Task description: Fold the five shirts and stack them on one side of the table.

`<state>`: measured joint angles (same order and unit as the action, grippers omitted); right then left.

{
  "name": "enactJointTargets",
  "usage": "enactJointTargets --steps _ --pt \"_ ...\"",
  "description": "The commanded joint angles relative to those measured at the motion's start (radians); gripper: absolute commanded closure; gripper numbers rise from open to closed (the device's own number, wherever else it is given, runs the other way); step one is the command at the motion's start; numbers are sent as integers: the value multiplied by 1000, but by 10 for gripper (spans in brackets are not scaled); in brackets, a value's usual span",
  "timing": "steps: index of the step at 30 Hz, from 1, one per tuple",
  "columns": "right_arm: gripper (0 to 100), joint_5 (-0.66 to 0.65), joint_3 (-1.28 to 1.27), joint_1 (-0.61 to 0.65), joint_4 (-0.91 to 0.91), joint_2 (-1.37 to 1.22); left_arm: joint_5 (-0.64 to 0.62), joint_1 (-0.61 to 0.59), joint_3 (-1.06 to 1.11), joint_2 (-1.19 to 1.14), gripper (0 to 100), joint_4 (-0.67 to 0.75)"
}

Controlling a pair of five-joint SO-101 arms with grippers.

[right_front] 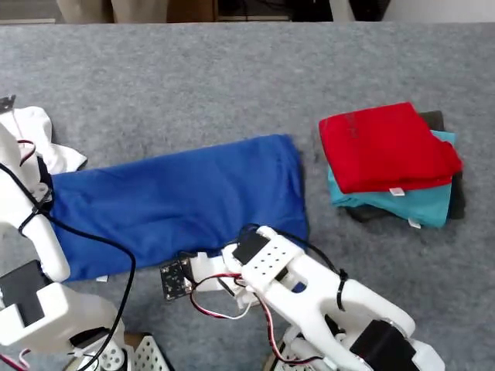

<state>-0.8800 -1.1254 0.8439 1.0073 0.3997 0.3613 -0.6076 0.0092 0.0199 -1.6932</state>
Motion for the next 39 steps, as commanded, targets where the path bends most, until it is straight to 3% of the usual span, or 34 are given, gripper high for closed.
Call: enactJointTargets --steps 1,6,13,21,36,39 --pt "961 11 -10 -18 -14 -24 12 -14 -12 45 980 0" --pt "996 12 -1 -67 -15 -19 54 -14 -25 47 980 0" --pt "996 0 150 -260 44 -24 55 -12 -77 47 980 0" --pt "997 -114 499 -278 252 -39 55 -6 -112 47 980 0" --pt "992 -371 1222 -280 465 -659 58 -5 -112 47 980 3" --pt "891 -368 1322 -288 509 -731 58 -5 -112 47 980 3"
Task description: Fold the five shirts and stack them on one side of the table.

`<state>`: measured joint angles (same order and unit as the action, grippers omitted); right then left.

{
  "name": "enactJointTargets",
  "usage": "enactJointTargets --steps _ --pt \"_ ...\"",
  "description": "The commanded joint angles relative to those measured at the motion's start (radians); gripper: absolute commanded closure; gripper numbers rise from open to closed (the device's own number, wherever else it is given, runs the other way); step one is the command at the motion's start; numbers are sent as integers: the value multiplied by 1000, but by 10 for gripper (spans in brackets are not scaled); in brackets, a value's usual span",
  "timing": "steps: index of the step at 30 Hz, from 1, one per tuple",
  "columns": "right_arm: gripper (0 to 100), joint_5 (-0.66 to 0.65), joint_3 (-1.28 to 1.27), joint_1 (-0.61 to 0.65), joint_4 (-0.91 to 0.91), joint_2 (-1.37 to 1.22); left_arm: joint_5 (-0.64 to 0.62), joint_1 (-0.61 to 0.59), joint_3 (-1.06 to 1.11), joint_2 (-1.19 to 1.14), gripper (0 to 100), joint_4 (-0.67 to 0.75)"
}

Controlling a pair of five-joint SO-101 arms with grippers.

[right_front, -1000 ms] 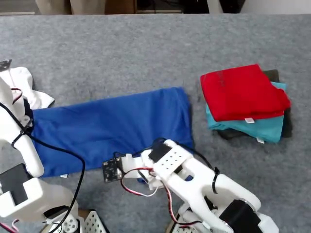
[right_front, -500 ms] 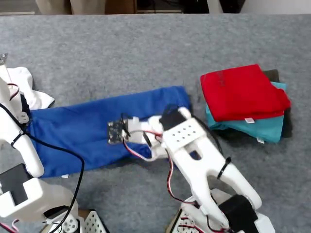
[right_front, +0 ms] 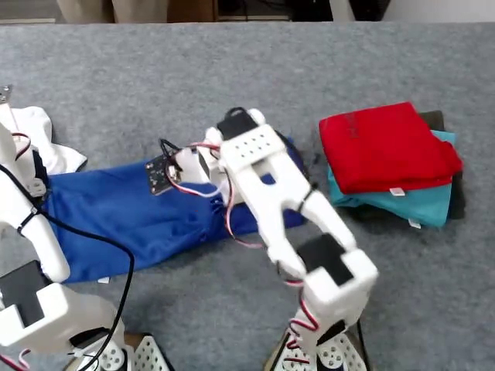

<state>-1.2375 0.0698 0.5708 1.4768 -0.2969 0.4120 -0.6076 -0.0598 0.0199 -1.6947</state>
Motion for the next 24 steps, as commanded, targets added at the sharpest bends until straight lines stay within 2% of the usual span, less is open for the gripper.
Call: enactJointTargets --steps 1,8,12,14,15,16,21,24 --pt "844 18 156 -25 46 -48 8 -5 -43 47 980 5" --pt "831 226 398 -84 3 -79 8 -3 -43 45 980 2" --pt "839 279 501 -74 219 -73 6 -5 -43 45 980 2" --pt "915 288 521 -67 316 -68 8 -5 -43 45 980 2" --pt "980 321 493 -74 310 -54 8 -5 -43 45 980 2" --pt "998 347 456 -85 310 -33 6 -5 -43 45 979 2" --pt "997 361 185 -102 267 119 0 -12 -46 36 960 6" --pt "997 361 -4 -134 195 225 -40 -51 -55 16 878 31"
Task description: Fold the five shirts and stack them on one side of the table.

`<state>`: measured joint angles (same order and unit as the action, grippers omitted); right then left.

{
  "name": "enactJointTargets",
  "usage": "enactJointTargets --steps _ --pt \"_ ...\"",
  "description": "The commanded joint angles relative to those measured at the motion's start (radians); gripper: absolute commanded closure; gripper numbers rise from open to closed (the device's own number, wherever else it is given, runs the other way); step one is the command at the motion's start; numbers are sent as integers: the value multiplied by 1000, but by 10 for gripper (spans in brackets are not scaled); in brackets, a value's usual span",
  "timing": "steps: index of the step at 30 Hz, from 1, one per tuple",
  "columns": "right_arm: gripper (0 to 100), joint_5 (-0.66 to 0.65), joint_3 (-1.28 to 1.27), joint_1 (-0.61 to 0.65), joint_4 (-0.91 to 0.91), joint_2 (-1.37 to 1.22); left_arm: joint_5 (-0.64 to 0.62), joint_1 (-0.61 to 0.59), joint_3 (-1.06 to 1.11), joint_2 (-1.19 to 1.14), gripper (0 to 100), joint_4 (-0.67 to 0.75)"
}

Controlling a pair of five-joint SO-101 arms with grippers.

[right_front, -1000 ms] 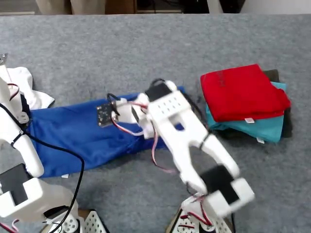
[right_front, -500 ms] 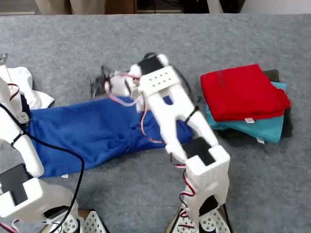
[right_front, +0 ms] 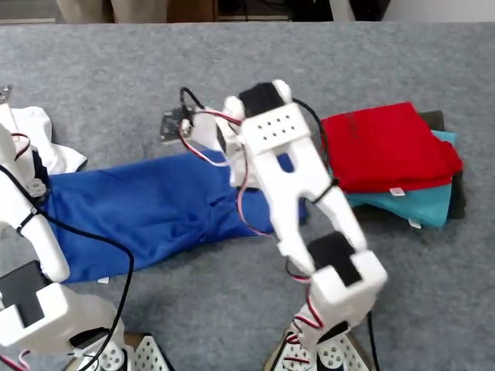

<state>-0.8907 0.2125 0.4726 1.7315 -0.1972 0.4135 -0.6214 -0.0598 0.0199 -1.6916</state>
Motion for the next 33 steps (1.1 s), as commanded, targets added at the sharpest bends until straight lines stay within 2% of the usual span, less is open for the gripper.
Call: enactJointTargets --steps 1,7,13,17,21,29,33 --pt "997 14 -209 -45 -86 162 -49 -46 -64 1 852 43" --pt "997 6 -558 -77 -244 386 5 -100 -176 -194 814 74" --pt "997 -104 -745 -71 -278 576 23 -106 -347 -447 814 35" --pt "997 -117 -779 -71 -276 651 25 -112 -482 -599 814 8" --pt "997 -117 -777 -71 -272 671 77 -107 -555 -722 814 -48" --pt "997 -112 -777 -71 -269 670 87 -112 -586 -822 824 -57" --pt "997 -112 -777 -73 -269 674 87 -104 -589 -868 874 -57"
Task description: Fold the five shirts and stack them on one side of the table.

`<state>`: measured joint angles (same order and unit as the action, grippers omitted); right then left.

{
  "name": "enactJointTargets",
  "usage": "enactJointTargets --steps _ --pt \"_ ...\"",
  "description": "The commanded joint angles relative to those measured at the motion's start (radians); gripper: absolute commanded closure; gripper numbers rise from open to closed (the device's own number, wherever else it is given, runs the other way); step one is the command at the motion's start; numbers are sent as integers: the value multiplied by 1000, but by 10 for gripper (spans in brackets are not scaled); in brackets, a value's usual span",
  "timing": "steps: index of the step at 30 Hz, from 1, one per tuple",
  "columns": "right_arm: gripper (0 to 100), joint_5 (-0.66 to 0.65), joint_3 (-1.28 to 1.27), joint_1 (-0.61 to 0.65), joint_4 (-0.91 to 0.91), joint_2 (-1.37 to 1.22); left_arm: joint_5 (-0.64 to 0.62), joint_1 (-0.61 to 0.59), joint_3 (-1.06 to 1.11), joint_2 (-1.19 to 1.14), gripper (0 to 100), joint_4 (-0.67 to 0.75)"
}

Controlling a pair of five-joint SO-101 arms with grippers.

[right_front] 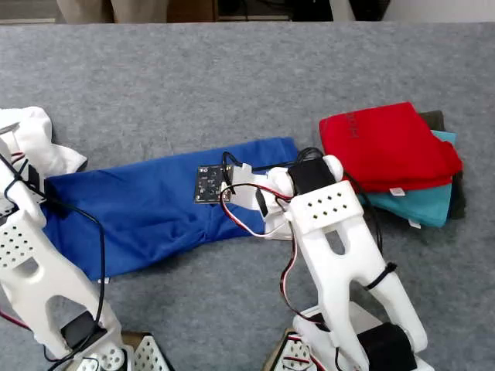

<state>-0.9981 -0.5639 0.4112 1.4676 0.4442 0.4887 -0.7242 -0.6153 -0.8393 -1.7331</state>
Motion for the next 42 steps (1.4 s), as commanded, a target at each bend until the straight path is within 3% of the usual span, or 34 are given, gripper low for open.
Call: enactJointTargets --steps 1,8,13,17,24,29,36,42 --pt "997 -5 -1 -12 -5 35 12 -2 -34 -22 883 -15" --pt "997 -5 1 -12 -11 35 5 17 -51 -64 981 -17" --pt "997 -5 33 -13 -8 35 -8 68 -123 -54 982 -28" --pt "997 -3 122 -19 -14 35 -44 130 -77 79 982 -28" --pt "997 0 300 -81 -176 36 -46 404 267 558 982 -28" --pt "997 100 444 -170 -301 36 -86 638 427 811 982 -26" --pt "997 146 555 -278 -328 36 -288 896 322 839 982 -21" --pt "997 129 611 -452 -342 36 -479 1077 144 708 982 -17"
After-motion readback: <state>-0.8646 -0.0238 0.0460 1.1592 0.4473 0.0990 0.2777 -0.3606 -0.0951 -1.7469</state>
